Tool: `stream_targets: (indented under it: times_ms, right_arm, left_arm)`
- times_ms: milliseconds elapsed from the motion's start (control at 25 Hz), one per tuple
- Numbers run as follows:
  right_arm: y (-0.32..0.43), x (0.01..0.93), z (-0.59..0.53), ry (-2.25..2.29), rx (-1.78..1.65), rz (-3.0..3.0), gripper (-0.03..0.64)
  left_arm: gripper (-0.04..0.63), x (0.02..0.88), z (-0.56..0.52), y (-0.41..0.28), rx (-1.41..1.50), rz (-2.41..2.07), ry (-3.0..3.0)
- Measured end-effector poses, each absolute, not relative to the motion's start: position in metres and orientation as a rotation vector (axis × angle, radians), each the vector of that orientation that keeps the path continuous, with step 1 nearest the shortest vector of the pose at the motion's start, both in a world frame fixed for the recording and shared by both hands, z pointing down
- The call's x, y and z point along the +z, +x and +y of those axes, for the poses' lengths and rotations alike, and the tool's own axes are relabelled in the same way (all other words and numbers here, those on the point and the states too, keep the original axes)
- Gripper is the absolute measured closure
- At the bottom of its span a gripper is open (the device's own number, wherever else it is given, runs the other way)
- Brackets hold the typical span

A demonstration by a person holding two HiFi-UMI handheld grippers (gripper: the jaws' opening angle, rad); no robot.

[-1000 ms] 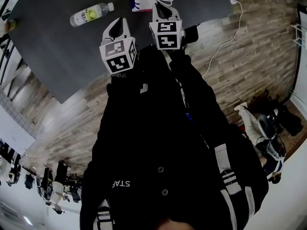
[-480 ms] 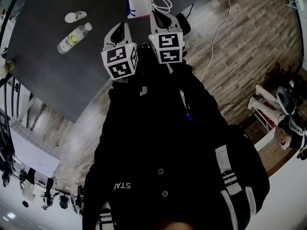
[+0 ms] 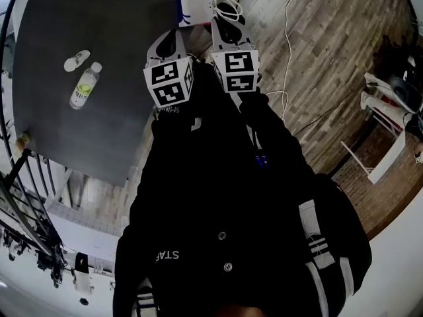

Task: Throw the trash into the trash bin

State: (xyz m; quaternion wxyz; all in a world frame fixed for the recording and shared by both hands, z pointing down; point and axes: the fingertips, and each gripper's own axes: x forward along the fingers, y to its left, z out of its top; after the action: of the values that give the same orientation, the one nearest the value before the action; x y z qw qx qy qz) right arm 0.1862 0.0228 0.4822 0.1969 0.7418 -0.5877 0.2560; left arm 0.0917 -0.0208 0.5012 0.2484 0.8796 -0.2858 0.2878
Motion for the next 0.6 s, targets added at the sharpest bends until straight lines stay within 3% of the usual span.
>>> stream_targets:
  times_ms: [600]
  right_arm:
    - [0.276, 0.540, 0.118, 2.240, 0.870, -1.359, 0.592]
  left_arm:
    - [0.595, 0.557, 0.047, 0.185, 0.972, -0.479, 2.456]
